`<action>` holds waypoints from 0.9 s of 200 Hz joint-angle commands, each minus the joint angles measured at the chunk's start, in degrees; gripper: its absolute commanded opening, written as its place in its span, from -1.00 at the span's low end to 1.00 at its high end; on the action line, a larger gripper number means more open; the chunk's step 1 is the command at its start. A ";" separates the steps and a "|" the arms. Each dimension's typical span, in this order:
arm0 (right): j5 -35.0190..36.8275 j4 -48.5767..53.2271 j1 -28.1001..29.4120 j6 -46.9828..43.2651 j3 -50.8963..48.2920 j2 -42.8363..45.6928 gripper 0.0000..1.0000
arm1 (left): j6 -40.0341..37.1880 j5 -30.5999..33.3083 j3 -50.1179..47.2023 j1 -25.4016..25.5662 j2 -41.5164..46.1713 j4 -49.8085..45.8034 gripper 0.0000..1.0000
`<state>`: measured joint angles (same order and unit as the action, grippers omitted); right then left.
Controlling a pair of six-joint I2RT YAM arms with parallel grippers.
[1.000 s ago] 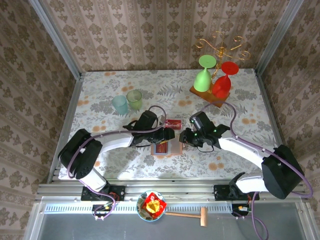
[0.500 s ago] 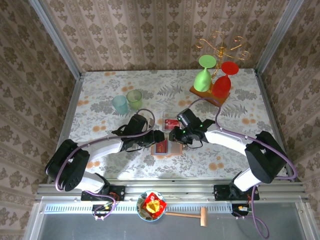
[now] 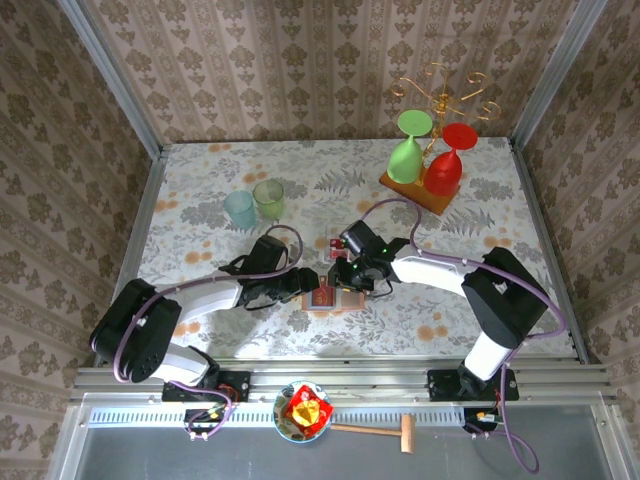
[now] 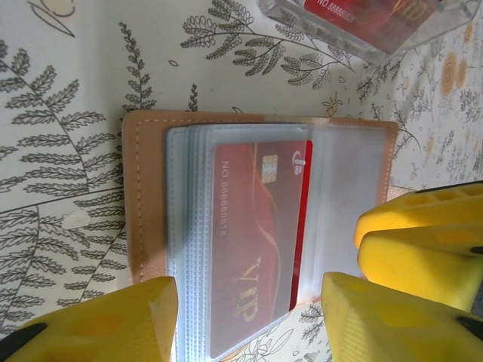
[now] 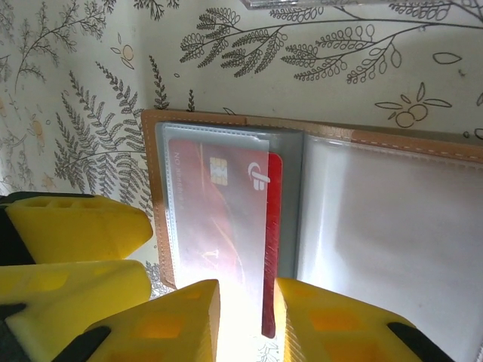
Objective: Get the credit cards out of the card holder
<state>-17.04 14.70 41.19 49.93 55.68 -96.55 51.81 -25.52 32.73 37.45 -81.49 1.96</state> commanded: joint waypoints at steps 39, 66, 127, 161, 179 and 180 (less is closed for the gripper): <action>-1.24 -1.44 0.75 0.98 1.57 -2.40 -0.52 | -0.97 -0.74 -1.85 -0.23 -1.12 0.61 0.04; -1.59 -1.69 0.81 1.04 1.68 -3.13 -0.53 | -0.13 -0.85 -2.49 -0.11 -1.12 1.44 0.02; -2.29 -2.31 1.15 1.00 1.82 -4.29 -0.56 | 0.13 -0.76 -2.58 0.08 -0.77 1.52 -0.01; -2.39 -2.47 1.24 1.04 1.88 -4.74 -0.57 | 0.13 -0.59 -2.71 0.14 -0.77 1.42 -0.01; -2.49 -2.57 1.26 0.98 1.88 -5.13 -0.57 | 0.22 -0.59 -2.65 0.12 -0.77 1.52 -0.01; -2.48 -2.57 1.26 1.01 1.88 -5.13 -0.57 | 0.22 -0.59 -2.66 0.14 -0.77 1.54 -0.01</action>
<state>-18.57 12.43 41.95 50.13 56.23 -100.36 51.83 -25.71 30.61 37.45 -81.80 3.07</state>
